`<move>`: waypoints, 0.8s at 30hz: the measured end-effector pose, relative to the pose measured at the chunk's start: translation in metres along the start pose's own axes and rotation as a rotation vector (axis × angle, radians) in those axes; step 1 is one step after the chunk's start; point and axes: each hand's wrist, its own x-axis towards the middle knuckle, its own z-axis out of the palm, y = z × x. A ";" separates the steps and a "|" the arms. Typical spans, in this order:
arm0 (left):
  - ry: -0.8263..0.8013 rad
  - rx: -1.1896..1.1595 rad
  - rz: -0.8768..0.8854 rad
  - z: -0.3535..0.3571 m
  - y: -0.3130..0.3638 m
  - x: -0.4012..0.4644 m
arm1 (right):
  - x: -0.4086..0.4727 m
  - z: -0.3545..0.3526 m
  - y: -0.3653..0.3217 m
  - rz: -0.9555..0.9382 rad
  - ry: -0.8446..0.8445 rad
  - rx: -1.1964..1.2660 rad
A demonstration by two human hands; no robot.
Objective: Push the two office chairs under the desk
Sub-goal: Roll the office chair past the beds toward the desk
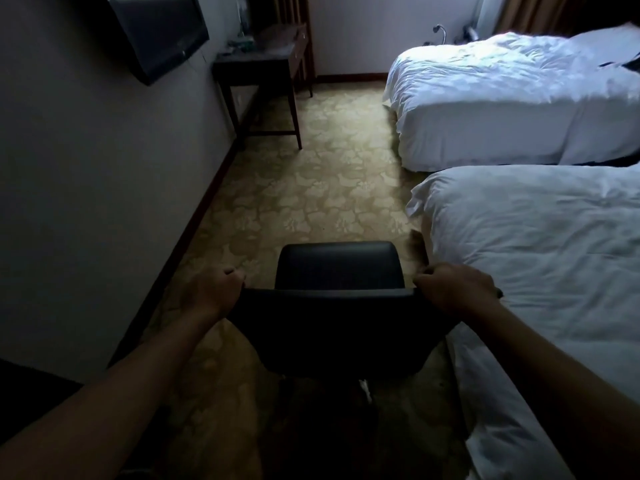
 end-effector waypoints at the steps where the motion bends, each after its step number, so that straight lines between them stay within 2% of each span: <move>1: -0.005 -0.011 0.002 0.000 0.007 0.014 | 0.015 -0.004 -0.002 0.000 0.012 0.005; 8: -0.006 -0.121 0.010 0.002 0.051 0.113 | 0.111 -0.024 -0.019 -0.039 0.111 0.062; 12: 0.000 -0.135 0.032 0.006 0.073 0.185 | 0.173 -0.034 -0.034 -0.011 0.099 0.066; 24: 0.019 0.004 0.068 0.016 0.145 0.384 | 0.362 -0.065 -0.060 0.018 0.134 0.104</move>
